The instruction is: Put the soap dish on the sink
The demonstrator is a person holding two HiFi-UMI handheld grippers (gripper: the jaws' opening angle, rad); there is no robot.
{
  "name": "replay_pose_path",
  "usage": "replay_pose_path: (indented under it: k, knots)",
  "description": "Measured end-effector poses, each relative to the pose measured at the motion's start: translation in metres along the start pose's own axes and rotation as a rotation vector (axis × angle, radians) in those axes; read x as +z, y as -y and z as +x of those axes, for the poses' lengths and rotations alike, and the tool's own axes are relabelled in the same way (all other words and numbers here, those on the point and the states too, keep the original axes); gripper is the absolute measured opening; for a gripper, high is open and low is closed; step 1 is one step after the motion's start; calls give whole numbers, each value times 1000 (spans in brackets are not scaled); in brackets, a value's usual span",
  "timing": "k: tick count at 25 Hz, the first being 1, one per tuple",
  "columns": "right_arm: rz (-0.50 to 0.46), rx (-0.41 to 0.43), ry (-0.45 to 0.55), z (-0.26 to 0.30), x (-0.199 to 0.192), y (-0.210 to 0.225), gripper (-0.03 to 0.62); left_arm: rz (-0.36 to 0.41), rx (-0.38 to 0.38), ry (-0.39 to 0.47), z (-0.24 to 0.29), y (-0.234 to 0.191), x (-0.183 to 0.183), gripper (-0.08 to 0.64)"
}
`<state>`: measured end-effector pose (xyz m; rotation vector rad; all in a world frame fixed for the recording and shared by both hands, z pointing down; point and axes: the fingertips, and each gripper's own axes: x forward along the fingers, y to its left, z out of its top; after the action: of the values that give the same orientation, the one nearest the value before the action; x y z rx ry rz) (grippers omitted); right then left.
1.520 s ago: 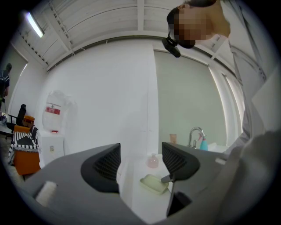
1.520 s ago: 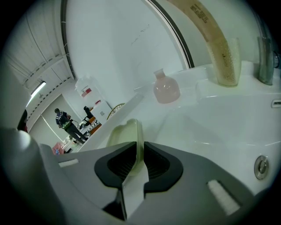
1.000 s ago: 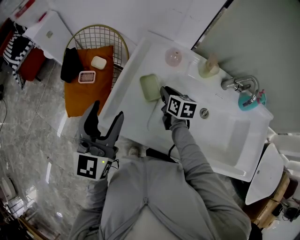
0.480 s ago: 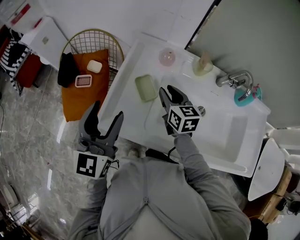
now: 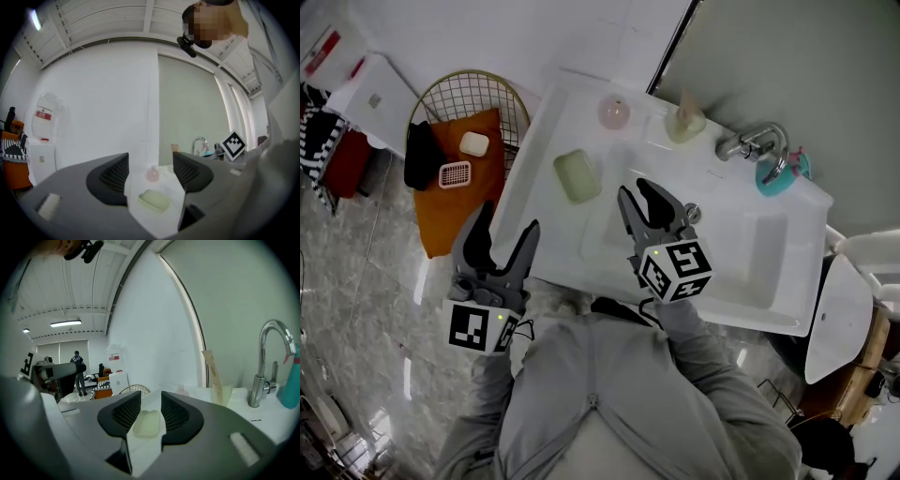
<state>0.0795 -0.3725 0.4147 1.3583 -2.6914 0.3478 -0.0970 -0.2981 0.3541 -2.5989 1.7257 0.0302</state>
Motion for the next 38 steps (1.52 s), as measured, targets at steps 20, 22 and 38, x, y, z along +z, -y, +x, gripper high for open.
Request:
replay_pose_path:
  k: [20,22,38]
  knots:
    - [9,-105,153,-89,51,-7,115,-6,-78,7,8,16,0,322]
    - [12,-112,150,-91,48,-8,114,-5,-81,9,8,17,0,322]
    - [27,-96,122,-92,28,-26,114,2,-72,11,-5,14,2,322]
